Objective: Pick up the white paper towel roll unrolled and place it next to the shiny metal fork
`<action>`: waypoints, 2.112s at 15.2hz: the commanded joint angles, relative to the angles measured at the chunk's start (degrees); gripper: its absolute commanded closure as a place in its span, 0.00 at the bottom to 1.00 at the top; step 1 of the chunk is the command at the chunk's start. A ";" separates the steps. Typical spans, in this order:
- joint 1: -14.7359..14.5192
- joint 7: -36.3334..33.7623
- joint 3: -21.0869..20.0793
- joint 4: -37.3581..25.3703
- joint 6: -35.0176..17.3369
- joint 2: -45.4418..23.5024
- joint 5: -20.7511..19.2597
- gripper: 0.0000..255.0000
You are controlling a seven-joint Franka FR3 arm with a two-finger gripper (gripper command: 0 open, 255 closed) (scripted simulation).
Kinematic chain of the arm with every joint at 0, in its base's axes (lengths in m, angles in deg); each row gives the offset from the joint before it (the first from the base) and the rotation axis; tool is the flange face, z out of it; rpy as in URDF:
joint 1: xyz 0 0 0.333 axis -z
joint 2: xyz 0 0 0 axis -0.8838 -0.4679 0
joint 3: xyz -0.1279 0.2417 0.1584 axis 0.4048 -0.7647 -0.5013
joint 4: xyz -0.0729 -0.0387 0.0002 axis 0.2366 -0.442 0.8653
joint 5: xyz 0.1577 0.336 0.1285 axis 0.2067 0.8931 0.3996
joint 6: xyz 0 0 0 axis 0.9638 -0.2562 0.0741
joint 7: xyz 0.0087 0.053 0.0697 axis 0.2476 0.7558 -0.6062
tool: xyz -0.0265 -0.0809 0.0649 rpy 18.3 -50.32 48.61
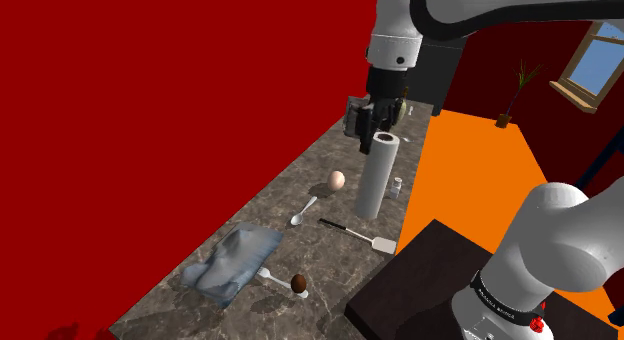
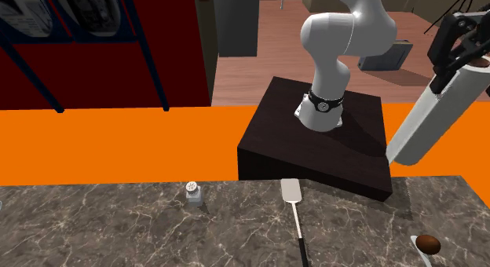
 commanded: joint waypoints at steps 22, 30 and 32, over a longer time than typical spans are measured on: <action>-4.49 -9.73 -10.32 10.22 -11.47 0.24 6.54 1.00; -4.74 -9.29 -11.46 15.31 -18.04 -1.25 7.40 1.00; -4.79 -9.18 -11.76 16.48 -19.75 -1.80 7.61 1.00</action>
